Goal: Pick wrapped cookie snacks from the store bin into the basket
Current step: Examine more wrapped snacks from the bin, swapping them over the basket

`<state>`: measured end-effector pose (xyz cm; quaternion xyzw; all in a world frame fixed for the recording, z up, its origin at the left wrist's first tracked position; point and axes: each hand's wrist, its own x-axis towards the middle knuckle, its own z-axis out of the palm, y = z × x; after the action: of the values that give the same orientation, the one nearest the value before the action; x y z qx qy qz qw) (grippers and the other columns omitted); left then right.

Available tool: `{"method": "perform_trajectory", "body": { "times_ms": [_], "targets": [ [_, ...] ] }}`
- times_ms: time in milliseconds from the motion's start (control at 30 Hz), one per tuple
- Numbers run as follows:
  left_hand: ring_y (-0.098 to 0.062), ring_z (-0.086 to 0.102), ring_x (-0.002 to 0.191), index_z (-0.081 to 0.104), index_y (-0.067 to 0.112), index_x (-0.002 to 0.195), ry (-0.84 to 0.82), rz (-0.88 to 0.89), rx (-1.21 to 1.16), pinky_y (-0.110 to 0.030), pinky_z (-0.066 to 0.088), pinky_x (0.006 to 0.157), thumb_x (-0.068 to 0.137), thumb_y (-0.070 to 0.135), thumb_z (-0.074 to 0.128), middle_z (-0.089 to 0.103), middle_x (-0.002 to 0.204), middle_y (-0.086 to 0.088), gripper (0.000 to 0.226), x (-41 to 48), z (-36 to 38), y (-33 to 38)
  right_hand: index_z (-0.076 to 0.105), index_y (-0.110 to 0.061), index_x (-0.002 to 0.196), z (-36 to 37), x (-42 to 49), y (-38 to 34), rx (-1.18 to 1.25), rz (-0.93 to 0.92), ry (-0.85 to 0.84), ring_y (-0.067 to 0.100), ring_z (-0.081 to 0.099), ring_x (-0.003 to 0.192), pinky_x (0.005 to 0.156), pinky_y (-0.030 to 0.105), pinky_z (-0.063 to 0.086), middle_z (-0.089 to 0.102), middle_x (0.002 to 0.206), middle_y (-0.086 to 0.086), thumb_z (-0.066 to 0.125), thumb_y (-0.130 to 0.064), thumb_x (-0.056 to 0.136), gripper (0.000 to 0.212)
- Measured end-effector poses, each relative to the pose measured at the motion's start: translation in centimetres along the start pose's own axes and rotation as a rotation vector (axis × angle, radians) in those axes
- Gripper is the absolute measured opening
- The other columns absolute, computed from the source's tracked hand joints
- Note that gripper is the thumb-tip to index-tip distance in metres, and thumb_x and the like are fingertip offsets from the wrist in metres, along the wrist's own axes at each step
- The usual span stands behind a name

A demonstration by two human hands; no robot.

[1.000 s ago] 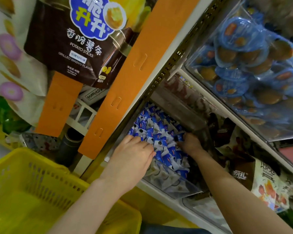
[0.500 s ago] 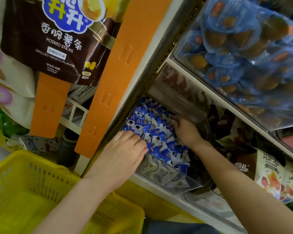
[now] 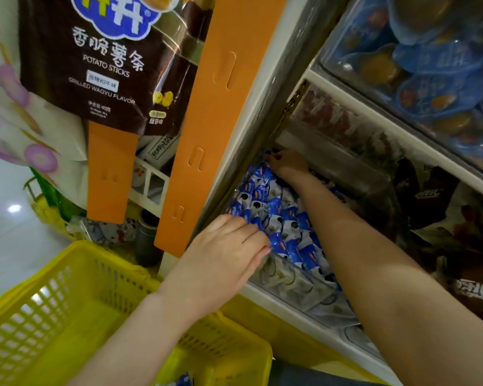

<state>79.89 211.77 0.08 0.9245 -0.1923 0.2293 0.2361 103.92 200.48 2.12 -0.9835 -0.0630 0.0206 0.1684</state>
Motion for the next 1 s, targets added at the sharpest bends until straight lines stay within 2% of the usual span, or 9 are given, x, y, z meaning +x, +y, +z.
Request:
{"method": "perform_trajectory", "body": {
  "times_ms": [167,333,400,467,567,667,767,867,1000],
  "targets": [
    [-0.010,0.060,0.079,0.067,0.022,0.088,-0.017,-0.002,-0.023,-0.026,0.035,0.089,0.093,0.031,0.032,0.066,0.082,0.009,0.036,-0.1,-0.1,0.1,0.066,-0.002,0.103,-1.0,0.8,0.0,0.001,0.001,-0.079,0.029,0.060,0.102,0.087,0.034,0.046,0.064,0.112,0.016,0.062,-0.030,0.086,0.033],
    [-0.008,0.060,0.079,0.067,0.024,0.088,-0.013,-0.005,-0.023,-0.025,0.039,0.087,0.093,0.031,0.032,0.065,0.082,0.011,0.036,-0.1,-0.4,0.2,0.070,0.000,0.093,-1.1,0.2,0.1,0.030,0.012,-0.021,0.024,0.062,0.085,0.079,0.034,0.050,0.067,0.090,0.012,0.065,-0.027,0.083,0.029],
    [-0.007,0.060,0.078,0.067,0.025,0.088,-0.011,-0.002,-0.023,-0.023,0.041,0.086,0.092,0.031,0.031,0.065,0.082,0.012,0.036,-0.1,-0.5,0.2,0.069,0.001,0.083,-1.0,-0.5,0.3,0.090,-0.003,0.051,0.021,0.060,0.072,0.069,0.030,0.048,0.066,0.077,0.012,0.063,-0.026,0.085,0.028],
    [-0.006,0.061,0.078,0.067,0.025,0.088,-0.011,0.002,-0.029,-0.025,0.046,0.084,0.092,0.031,0.031,0.066,0.082,0.013,0.036,-0.1,-0.5,0.3,0.070,0.000,0.087,-1.3,-1.3,0.3,0.182,-0.001,0.169,0.022,0.062,0.076,0.063,0.025,0.045,0.069,0.085,0.015,0.059,-0.025,0.088,0.028],
    [-0.008,0.062,0.079,0.067,0.023,0.089,-0.016,0.011,-0.039,-0.027,0.048,0.084,0.092,0.030,0.032,0.066,0.083,0.010,0.036,-0.1,-0.6,0.2,0.066,-0.006,0.106,-2.2,-3.4,-0.1,0.379,0.017,0.330,0.021,0.063,0.094,0.074,0.022,0.045,0.068,0.106,0.012,0.058,-0.023,0.090,0.025],
    [-0.011,0.059,0.093,0.065,0.021,0.099,-0.045,-0.013,-0.067,-0.027,0.040,0.095,0.095,0.028,0.037,0.065,0.095,0.007,0.029,-0.4,-0.7,0.4,0.065,-0.007,0.109,-3.1,-7.4,-0.4,0.484,-0.075,0.399,0.008,0.060,0.084,0.065,0.001,0.040,0.066,0.100,0.004,0.058,-0.021,0.090,0.024],
    [-0.009,0.048,0.111,0.059,0.019,0.115,-0.008,-0.066,-0.167,-0.020,0.024,0.103,0.097,0.022,0.043,0.058,0.112,0.006,0.025,-1.2,-0.7,0.8,0.064,-0.008,0.108,-3.2,-12.5,-0.6,0.559,-0.152,0.422,-0.003,0.055,0.072,0.065,0.003,0.044,0.062,0.087,-0.004,0.061,-0.019,0.088,0.024],
    [0.001,0.044,0.109,0.053,0.022,0.121,0.096,-0.198,-0.350,-0.009,0.030,0.094,0.096,0.029,0.037,0.050,0.112,0.014,0.031,-2.4,-1.2,2.0,0.064,-0.009,0.104,-3.0,-17.5,-0.9,0.646,-0.228,0.412,-0.001,0.057,0.069,0.065,0.012,0.047,0.062,0.080,-0.006,0.063,-0.014,0.086,0.019],
    [0.009,0.049,0.104,0.046,0.033,0.114,0.216,-0.459,-0.815,-0.001,0.038,0.078,0.082,0.050,0.043,0.052,0.110,0.020,0.037,-3.7,-1.9,3.1,0.063,-0.007,0.102,-2.3,-23.4,-1.7,0.672,-0.478,0.347,0.006,0.061,0.079,0.070,0.014,0.050,0.065,0.092,0.002,0.062,-0.007,0.084,0.017]
  ]
}}
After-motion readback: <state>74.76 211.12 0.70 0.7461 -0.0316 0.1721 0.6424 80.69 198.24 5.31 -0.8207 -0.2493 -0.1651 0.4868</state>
